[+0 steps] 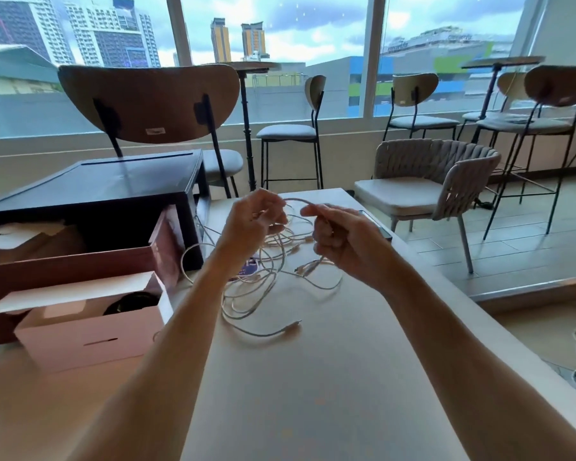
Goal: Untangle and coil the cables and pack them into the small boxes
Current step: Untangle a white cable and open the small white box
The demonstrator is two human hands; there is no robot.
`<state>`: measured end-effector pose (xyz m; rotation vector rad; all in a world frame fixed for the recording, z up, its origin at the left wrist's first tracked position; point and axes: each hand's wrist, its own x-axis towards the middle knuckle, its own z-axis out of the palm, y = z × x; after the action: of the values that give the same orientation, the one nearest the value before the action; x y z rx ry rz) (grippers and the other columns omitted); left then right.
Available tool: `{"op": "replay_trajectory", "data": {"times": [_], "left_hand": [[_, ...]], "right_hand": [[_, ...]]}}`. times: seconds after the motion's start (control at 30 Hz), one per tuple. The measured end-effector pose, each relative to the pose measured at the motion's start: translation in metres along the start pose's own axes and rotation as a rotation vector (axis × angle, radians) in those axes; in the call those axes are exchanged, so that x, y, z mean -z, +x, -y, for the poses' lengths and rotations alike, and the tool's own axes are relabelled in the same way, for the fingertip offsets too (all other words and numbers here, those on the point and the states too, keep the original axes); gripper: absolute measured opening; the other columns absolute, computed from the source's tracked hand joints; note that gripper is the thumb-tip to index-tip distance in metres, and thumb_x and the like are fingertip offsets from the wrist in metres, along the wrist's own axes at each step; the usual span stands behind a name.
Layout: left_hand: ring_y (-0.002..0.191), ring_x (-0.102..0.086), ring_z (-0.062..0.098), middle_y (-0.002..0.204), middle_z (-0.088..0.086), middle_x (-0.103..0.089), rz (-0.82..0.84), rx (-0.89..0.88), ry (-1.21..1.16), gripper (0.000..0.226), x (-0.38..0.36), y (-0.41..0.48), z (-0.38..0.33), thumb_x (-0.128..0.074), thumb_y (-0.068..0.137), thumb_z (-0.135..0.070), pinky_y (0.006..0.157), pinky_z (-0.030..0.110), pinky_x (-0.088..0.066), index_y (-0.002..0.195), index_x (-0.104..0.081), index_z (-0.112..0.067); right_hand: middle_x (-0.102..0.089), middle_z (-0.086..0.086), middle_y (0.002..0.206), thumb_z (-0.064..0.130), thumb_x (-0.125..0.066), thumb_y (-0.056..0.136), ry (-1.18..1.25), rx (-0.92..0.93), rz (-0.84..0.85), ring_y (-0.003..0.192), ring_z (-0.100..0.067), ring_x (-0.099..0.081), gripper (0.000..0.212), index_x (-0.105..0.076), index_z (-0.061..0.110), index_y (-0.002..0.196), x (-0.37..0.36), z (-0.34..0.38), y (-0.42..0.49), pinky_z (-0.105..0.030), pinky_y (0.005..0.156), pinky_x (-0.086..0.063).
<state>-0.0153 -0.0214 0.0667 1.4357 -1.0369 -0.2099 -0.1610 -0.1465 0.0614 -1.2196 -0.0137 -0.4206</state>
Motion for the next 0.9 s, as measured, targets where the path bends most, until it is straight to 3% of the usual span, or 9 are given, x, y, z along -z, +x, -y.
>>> {"op": "replay_trajectory", "data": {"times": [0.1, 0.27, 0.37, 0.47, 0.63, 0.73, 0.83, 0.9], "left_hand": [[0.084, -0.066, 0.012, 0.084, 0.002, -0.068, -0.059, 0.099, -0.225, 0.006, 0.004, 0.011, 0.004, -0.060, 0.096, -0.013, 0.078, 0.031, -0.055, 0.092, -0.064, -0.014], [0.082, -0.066, 0.016, 0.085, 0.005, -0.067, 0.120, 0.232, -0.372, 0.008, 0.014, 0.024, 0.008, -0.059, 0.095, -0.012, 0.076, 0.029, -0.057, 0.090, -0.064, -0.008], [0.078, -0.068, 0.017, 0.083, 0.008, -0.068, 0.281, 0.347, -0.354, 0.005, 0.024, 0.031, 0.007, -0.058, 0.094, -0.006, 0.069, 0.027, -0.059, 0.094, -0.063, -0.005], [0.081, -0.067, 0.019, 0.084, 0.010, -0.068, 0.445, 0.440, -0.185, 0.006, 0.036, 0.034, 0.013, -0.061, 0.093, -0.007, 0.073, 0.028, -0.058, 0.097, -0.063, -0.004], [0.083, -0.066, 0.018, 0.088, 0.009, -0.067, 0.226, 0.419, -0.063, 0.007, 0.040, 0.036, 0.017, -0.060, 0.096, -0.006, 0.082, 0.037, -0.058, 0.100, -0.066, -0.005], [0.089, -0.064, 0.017, 0.091, 0.007, -0.067, 0.292, 0.438, 0.022, 0.009, 0.039, 0.035, 0.006, -0.062, 0.094, -0.010, 0.088, 0.047, -0.055, 0.092, -0.069, -0.015], [0.078, -0.060, 0.013, 0.085, 0.004, -0.067, 0.406, 0.396, 0.286, 0.013, 0.034, 0.030, -0.005, -0.060, 0.097, -0.014, 0.077, 0.034, -0.050, 0.089, -0.068, -0.020], [0.070, -0.057, 0.012, 0.079, 0.005, -0.066, 0.356, 0.342, 0.334, 0.016, 0.031, 0.030, -0.007, -0.054, 0.101, -0.012, 0.068, 0.027, -0.046, 0.093, -0.067, -0.017]], "right_hand": [[-0.051, 0.000, 0.066, 0.010, -0.041, 0.101, 0.109, -0.001, 0.122, 0.056, -0.009, -0.040, 0.027, -0.063, 0.000, 0.111, -0.010, 0.006, 0.019, -0.021, 0.054, -0.038], [-0.062, -0.003, 0.082, 0.008, -0.038, 0.103, 0.245, 0.185, 0.272, 0.065, -0.008, -0.058, 0.029, -0.056, -0.004, 0.122, -0.018, 0.020, 0.061, -0.023, 0.066, -0.054], [-0.068, -0.004, 0.085, 0.011, -0.041, 0.103, 0.360, 0.269, 0.181, 0.066, -0.008, -0.062, 0.027, -0.058, -0.001, 0.120, -0.012, 0.026, 0.083, -0.021, 0.067, -0.053], [-0.072, -0.008, 0.092, 0.013, -0.046, 0.101, 0.555, 0.290, 0.077, 0.071, -0.010, -0.066, 0.026, -0.058, -0.001, 0.119, -0.001, 0.021, 0.097, -0.023, 0.070, -0.057], [-0.067, -0.016, 0.120, -0.004, -0.040, 0.099, 0.617, 0.271, -0.066, 0.087, -0.017, -0.071, 0.036, -0.049, -0.007, 0.133, 0.009, 0.015, 0.101, -0.027, 0.080, -0.059], [-0.066, -0.012, 0.127, -0.001, -0.038, 0.102, 0.553, 0.282, -0.158, 0.103, -0.021, -0.070, 0.034, -0.048, -0.004, 0.134, 0.009, 0.011, 0.098, -0.037, 0.091, -0.057], [-0.070, -0.009, 0.121, 0.010, -0.042, 0.104, 0.493, 0.242, -0.255, 0.102, -0.024, -0.072, 0.026, -0.051, 0.006, 0.128, 0.007, 0.006, 0.099, -0.046, 0.090, -0.057], [-0.072, -0.010, 0.114, 0.011, -0.045, 0.103, 0.481, 0.179, -0.298, 0.084, -0.018, -0.074, 0.027, -0.054, 0.005, 0.127, 0.011, 0.005, 0.102, -0.039, 0.079, -0.061]]}}
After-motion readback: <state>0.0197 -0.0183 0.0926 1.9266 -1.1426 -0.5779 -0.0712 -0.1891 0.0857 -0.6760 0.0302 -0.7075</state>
